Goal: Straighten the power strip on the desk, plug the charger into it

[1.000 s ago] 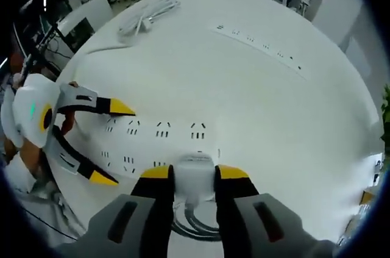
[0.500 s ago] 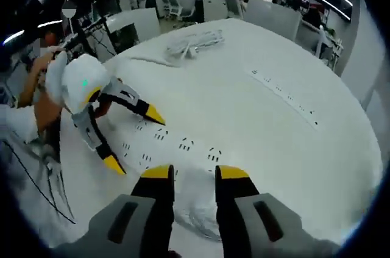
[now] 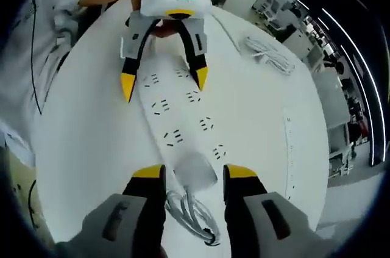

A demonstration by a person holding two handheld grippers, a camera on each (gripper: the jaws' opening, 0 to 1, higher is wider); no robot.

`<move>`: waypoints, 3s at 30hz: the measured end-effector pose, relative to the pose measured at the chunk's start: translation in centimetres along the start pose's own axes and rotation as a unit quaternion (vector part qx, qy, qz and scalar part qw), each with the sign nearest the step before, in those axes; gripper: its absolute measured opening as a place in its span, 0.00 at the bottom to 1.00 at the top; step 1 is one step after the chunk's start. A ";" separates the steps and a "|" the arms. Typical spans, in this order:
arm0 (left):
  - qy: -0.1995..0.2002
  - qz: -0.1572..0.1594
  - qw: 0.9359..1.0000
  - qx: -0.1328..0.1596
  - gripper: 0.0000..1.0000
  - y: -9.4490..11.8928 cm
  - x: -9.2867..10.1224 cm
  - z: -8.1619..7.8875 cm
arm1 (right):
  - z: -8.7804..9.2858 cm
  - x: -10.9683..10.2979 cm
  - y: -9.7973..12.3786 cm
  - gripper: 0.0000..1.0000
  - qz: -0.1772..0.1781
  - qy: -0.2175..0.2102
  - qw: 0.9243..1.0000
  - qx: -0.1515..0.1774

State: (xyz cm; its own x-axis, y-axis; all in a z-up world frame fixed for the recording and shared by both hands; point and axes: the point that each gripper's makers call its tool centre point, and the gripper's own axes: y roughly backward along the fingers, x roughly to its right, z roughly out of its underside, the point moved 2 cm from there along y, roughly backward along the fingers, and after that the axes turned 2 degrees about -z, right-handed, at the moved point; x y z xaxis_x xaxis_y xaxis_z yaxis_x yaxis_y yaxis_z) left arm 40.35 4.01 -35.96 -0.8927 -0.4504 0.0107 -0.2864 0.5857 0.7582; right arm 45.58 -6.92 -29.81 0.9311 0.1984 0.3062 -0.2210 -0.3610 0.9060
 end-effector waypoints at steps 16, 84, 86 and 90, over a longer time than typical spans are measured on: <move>0.002 -0.002 1.000 -0.010 0.75 -0.1 -0.2 -0.2 | 0.1 -0.1 -0.5 0.27 0.007 0.051 0.999 0.016; -0.101 0.081 0.991 -0.018 0.73 -1.4 1.9 -1.6 | 1.1 -7.0 2.0 0.29 0.114 -0.232 0.966 0.020; -0.102 0.081 0.991 -0.018 0.73 -1.4 1.9 -1.6 | 1.1 -7.1 2.1 0.29 0.117 -0.235 0.965 0.021; -0.103 0.083 0.991 -0.017 0.73 -1.5 2.0 -1.7 | 1.1 -7.3 2.2 0.29 0.121 -0.244 0.962 0.024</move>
State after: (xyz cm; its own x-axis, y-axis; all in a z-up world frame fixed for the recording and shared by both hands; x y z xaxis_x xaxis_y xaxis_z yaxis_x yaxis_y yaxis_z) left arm 39.56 1.11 -35.95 -0.9798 -0.1998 0.0061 -0.1208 0.6162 0.7782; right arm 38.65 -10.13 -30.37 0.8820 -0.3442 0.3218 -0.4456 -0.3874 0.8071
